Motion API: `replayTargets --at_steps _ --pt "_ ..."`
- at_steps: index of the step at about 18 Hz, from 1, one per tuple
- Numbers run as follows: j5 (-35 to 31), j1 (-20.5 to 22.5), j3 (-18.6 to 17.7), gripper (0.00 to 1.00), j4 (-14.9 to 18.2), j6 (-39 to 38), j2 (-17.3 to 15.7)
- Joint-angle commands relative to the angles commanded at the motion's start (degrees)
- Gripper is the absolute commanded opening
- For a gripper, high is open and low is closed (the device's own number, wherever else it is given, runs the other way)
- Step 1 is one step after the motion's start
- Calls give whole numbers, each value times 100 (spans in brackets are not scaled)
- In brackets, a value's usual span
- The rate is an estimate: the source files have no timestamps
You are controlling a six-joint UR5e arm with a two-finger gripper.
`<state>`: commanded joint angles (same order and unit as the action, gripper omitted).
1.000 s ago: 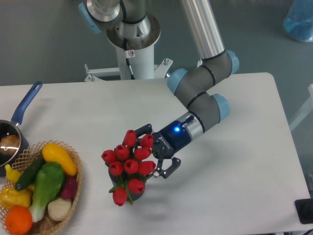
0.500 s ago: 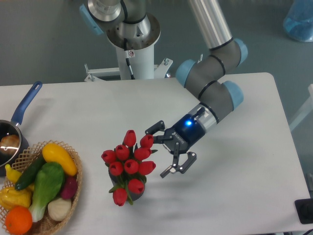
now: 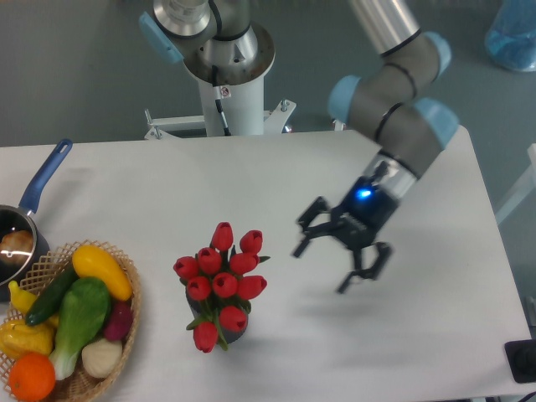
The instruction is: Insert the flowers into the vase
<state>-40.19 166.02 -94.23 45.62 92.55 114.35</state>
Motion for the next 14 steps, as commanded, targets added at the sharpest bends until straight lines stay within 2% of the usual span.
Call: replayTargets --at_steps 3,5,8,11,14 --pt "-1084 45 299 100 35 -166 26" --pt "-1918 63 352 100 26 -482 -9" --pt "-3114 54 362 100 17 -466 -184" --pt "-3687 71 274 100 52 -457 -404" --pt "-3856 159 90 100 70 -439 -711"
